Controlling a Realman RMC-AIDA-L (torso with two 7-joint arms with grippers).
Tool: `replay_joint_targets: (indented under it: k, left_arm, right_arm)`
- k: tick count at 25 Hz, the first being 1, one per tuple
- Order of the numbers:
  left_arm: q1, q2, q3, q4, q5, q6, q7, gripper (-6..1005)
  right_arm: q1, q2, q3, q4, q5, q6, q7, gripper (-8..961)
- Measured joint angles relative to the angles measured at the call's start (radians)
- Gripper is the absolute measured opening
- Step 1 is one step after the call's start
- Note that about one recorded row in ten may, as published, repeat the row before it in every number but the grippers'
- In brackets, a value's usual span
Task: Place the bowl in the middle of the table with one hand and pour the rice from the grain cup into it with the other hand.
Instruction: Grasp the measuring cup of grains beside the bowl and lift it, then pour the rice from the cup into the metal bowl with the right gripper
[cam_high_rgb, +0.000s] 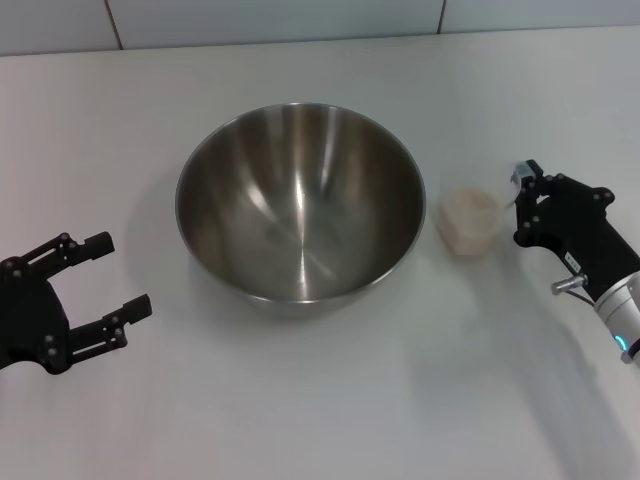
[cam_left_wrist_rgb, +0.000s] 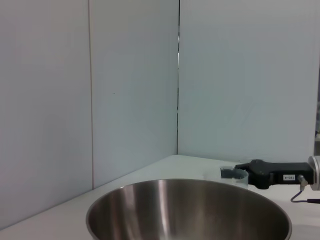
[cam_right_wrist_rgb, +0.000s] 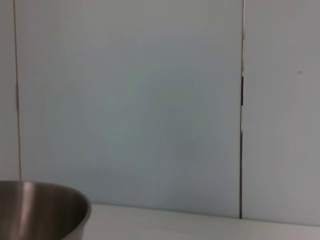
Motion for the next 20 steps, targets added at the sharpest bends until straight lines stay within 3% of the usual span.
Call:
replay_joint_targets:
  k: [10,20]
  left_arm:
    - [0.004,-0.001,-0.002,0.0,0.0,0.0,0.005,813]
    - [0.008,-0.002,-0.003,0.0,0.0,0.0,0.005,813]
  right_arm:
    - [-0.054,-0.008,0.088,-0.012,0.001,-0.273,0.016,19]
    - [-0.039,-0.011,0.104,-0.043,0.001,-0.365,0.042,18]
